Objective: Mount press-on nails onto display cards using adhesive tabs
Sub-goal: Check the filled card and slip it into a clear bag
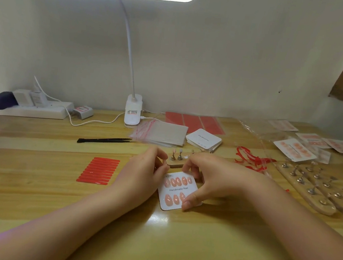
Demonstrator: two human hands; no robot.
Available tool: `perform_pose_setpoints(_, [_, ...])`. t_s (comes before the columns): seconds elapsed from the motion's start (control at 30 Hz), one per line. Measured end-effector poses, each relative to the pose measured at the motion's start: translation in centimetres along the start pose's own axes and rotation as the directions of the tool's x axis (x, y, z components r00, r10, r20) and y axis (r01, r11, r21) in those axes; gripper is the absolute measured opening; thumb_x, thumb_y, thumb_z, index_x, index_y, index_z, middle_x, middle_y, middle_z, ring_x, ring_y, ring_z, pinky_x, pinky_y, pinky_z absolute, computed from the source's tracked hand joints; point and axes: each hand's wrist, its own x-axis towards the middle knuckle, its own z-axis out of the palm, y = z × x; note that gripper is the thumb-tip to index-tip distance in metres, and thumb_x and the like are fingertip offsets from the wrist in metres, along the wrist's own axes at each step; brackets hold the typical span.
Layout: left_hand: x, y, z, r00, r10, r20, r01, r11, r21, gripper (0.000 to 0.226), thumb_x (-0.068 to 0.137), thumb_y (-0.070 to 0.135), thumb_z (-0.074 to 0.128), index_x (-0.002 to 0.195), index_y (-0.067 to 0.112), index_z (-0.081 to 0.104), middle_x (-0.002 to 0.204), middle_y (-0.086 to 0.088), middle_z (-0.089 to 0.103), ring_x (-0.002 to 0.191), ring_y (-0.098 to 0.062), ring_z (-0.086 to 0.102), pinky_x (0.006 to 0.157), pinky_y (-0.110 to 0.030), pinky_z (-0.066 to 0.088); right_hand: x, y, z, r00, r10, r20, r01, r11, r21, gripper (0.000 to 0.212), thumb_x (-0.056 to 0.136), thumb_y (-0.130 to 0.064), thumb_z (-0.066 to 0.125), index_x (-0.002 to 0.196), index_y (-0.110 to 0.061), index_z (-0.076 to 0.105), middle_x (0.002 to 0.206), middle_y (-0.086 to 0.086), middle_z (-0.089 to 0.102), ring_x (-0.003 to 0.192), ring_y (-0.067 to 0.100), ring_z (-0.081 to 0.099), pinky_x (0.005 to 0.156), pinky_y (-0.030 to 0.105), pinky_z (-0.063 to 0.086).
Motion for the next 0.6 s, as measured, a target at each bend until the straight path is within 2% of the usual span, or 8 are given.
perform_pose_setpoints(0.13, [0.1, -0.2, 0.1, 0.998, -0.010, -0.057, 0.002, 0.992, -0.126, 0.014, 0.094, 0.022, 0.059, 0.102, 0.031, 0.051, 0.090, 0.015, 0.057, 0.075, 0.000, 0.057, 0.063, -0.013, 0.045, 0.0, -0.1, 0.3, 0.996, -0.035, -0.078, 0.035, 0.999, 0.001, 0.074, 0.051, -0.069, 0.081, 0.107, -0.042, 0.041, 0.106, -0.027, 0.042, 0.095, -0.003, 0.046, 0.070, 0.020, 0.043])
perform_pose_setpoints(0.27, [0.4, -0.3, -0.5, 0.977, 0.097, -0.188, -0.129, 0.977, -0.169, 0.020, 0.092, 0.012, 0.062, 0.102, 0.028, 0.053, 0.094, 0.014, 0.059, 0.078, -0.002, 0.061, 0.064, -0.012, 0.049, 0.3, -0.7, 1.4, 0.976, -0.069, -0.208, 0.069, 0.998, -0.006, 0.077, 0.054, -0.071, 0.077, 0.111, -0.042, 0.035, 0.114, -0.019, 0.039, 0.103, 0.002, 0.046, 0.082, 0.027, 0.049])
perform_pose_setpoints(0.37, [0.9, -0.6, -1.3, 0.941, 0.146, -0.307, -0.217, 0.952, -0.214, 0.022, 0.091, 0.008, 0.064, 0.106, 0.023, 0.058, 0.092, 0.012, 0.061, 0.081, -0.004, 0.062, 0.066, -0.014, 0.051, 0.4, -1.5, 1.8, 0.962, -0.003, -0.273, 0.081, 0.959, 0.272, 0.095, 0.053, -0.066, 0.082, 0.129, -0.037, 0.033, 0.116, -0.017, 0.042, 0.088, 0.000, 0.053, 0.071, 0.022, 0.046])
perform_pose_setpoints(0.43, [1.3, -0.6, -1.9, 0.920, 0.120, -0.374, -0.253, 0.909, -0.330, 0.025, 0.090, 0.007, 0.063, 0.104, 0.027, 0.059, 0.090, 0.010, 0.064, 0.078, -0.007, 0.063, 0.068, -0.019, 0.053, 0.4, -2.0, 1.7, 0.961, 0.105, -0.256, 0.071, 0.801, 0.594, 0.097, 0.057, -0.064, 0.081, 0.136, -0.034, 0.032, 0.117, -0.012, 0.051, 0.081, 0.006, 0.062, 0.065, 0.023, 0.050])
perform_pose_setpoints(0.47, [1.5, -0.6, -2.3, 0.909, 0.101, -0.403, -0.267, 0.886, -0.380, 0.027, 0.091, 0.007, 0.063, 0.102, 0.031, 0.059, 0.089, 0.009, 0.064, 0.078, -0.007, 0.063, 0.069, -0.020, 0.054, 0.6, -2.1, 1.7, 0.969, 0.127, -0.214, 0.068, 0.692, 0.719, 0.085, 0.066, -0.059, 0.079, 0.135, -0.028, 0.037, 0.116, -0.007, 0.058, 0.079, 0.010, 0.065, 0.063, 0.026, 0.052])
perform_pose_setpoints(0.53, [1.8, -0.6, -2.9, 0.891, 0.083, -0.447, -0.294, 0.856, -0.426, 0.029, 0.091, 0.010, 0.064, 0.101, 0.036, 0.059, 0.090, 0.007, 0.065, 0.079, -0.006, 0.064, 0.068, -0.017, 0.052, 0.8, -2.3, 1.4, 0.984, 0.096, -0.150, 0.083, 0.497, 0.864, 0.043, 0.089, -0.035, 0.066, 0.123, -0.013, 0.054, 0.106, 0.004, 0.070, 0.077, 0.019, 0.069, 0.060, 0.030, 0.055])
perform_pose_setpoints(0.57, [1.9, -0.6, -3.2, 0.888, 0.080, -0.453, -0.301, 0.846, -0.441, 0.027, 0.091, 0.012, 0.064, 0.101, 0.037, 0.059, 0.091, 0.006, 0.066, 0.081, -0.006, 0.065, 0.068, -0.016, 0.052, 0.7, -2.5, 1.2, 0.988, 0.065, -0.141, 0.099, 0.433, 0.896, 0.022, 0.095, -0.023, 0.058, 0.114, -0.010, 0.061, 0.098, 0.008, 0.073, 0.077, 0.021, 0.070, 0.058, 0.030, 0.056])
perform_pose_setpoints(0.6, [1.9, -0.5, -3.4, 0.889, 0.078, -0.451, -0.305, 0.836, -0.457, 0.026, 0.091, 0.013, 0.064, 0.102, 0.036, 0.060, 0.092, 0.005, 0.066, 0.082, -0.006, 0.065, 0.068, -0.015, 0.052, 0.6, -2.7, 1.1, 0.989, 0.037, -0.144, 0.119, 0.386, 0.915, 0.015, 0.098, -0.015, 0.052, 0.105, -0.009, 0.065, 0.091, 0.010, 0.074, 0.076, 0.022, 0.071, 0.056, 0.029, 0.055])
